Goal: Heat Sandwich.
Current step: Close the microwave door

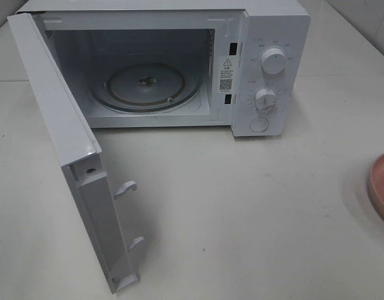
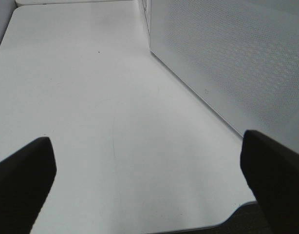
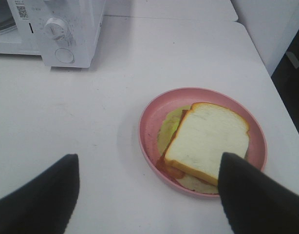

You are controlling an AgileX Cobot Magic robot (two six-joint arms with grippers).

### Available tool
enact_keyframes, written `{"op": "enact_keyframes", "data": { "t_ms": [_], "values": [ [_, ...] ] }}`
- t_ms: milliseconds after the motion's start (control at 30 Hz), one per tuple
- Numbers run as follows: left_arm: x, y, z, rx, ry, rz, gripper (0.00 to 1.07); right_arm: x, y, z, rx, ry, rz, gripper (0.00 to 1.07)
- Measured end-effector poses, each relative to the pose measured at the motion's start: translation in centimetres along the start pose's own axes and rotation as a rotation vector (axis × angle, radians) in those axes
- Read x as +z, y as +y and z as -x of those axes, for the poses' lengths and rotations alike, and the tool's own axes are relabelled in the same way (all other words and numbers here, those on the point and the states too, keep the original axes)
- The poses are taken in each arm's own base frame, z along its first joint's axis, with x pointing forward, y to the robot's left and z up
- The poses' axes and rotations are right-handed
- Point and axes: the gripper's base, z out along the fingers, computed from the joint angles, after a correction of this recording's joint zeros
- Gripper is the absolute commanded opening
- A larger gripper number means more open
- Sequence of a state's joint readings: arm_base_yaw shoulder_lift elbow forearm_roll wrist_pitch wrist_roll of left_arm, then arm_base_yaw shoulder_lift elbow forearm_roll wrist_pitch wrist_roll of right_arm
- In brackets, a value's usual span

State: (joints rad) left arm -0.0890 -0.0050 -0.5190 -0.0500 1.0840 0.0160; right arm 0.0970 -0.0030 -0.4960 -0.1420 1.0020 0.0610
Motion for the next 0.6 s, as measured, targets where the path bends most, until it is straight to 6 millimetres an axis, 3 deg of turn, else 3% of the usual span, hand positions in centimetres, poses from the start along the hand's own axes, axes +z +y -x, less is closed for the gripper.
{"op": "enact_keyframes", "data": {
  "t_ms": [233,400,500,567,600],
  "values": [
    [0.5,0.0,0.4,-0.002,0.038,-0.001,0.95,0.0,0.0,0.0,0.000,0.000,0.000,0.75],
    [1.5,0.1,1.9,-0.003,0.043,0.001,0.89,0.0,0.0,0.0,0.000,0.000,0.000,0.75],
    [2.7,0.1,2.8,-0.007,0.080,0.003,0.74,0.0,0.0,0.0,0.000,0.000,0.000,0.75],
    [3.1,0.1,3.0,-0.008,0.096,0.003,0.70,0.0,0.0,0.0,0.000,0.000,0.000,0.75],
    [3.8,0.2,3.4,-0.009,0.114,0.004,0.61,0.0,0.0,0.0,0.000,0.000,0.000,0.75]
  ]
}}
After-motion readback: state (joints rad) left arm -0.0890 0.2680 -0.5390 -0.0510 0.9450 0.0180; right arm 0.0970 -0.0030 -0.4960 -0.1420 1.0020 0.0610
